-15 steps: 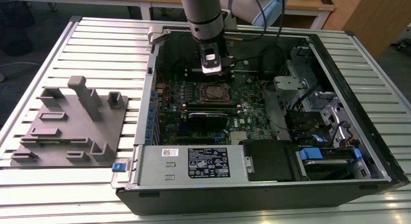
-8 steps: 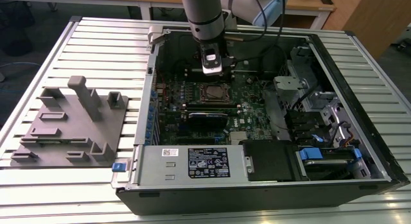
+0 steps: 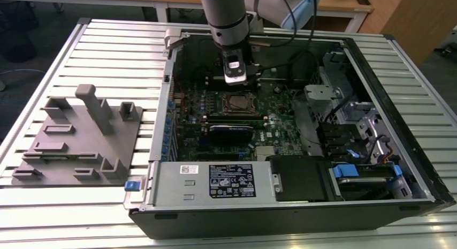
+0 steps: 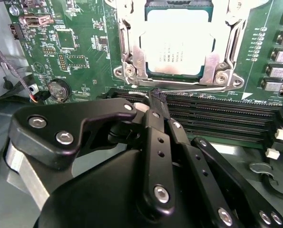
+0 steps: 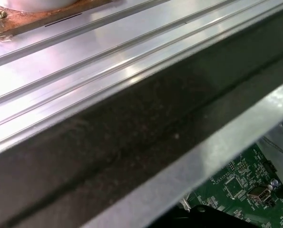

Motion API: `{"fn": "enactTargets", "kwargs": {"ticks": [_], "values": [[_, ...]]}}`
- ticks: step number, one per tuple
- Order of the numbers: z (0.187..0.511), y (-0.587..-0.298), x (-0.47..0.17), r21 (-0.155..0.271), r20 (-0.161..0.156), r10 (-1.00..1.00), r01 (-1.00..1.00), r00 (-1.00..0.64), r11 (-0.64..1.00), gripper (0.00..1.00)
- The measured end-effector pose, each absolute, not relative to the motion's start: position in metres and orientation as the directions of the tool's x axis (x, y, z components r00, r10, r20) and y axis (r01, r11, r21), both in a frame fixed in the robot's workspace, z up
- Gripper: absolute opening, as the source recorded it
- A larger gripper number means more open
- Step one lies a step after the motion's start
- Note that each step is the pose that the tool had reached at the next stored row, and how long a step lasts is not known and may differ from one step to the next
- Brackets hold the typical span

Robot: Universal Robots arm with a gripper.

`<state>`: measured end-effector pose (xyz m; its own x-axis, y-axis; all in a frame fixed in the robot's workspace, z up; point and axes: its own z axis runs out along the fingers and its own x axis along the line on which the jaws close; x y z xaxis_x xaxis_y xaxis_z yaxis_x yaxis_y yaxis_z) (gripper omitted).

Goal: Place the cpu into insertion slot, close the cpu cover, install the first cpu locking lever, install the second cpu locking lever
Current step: 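Install the first cpu locking lever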

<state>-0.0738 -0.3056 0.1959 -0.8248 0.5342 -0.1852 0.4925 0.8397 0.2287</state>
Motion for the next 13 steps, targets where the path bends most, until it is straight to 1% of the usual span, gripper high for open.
{"fn": "enactTargets", "kwargs": {"ticks": [13], "values": [[0.1932,-0.3077,-0.0742,0.23,-0.188,0.535,0.493,-0.824,0.839,0.1]]}}
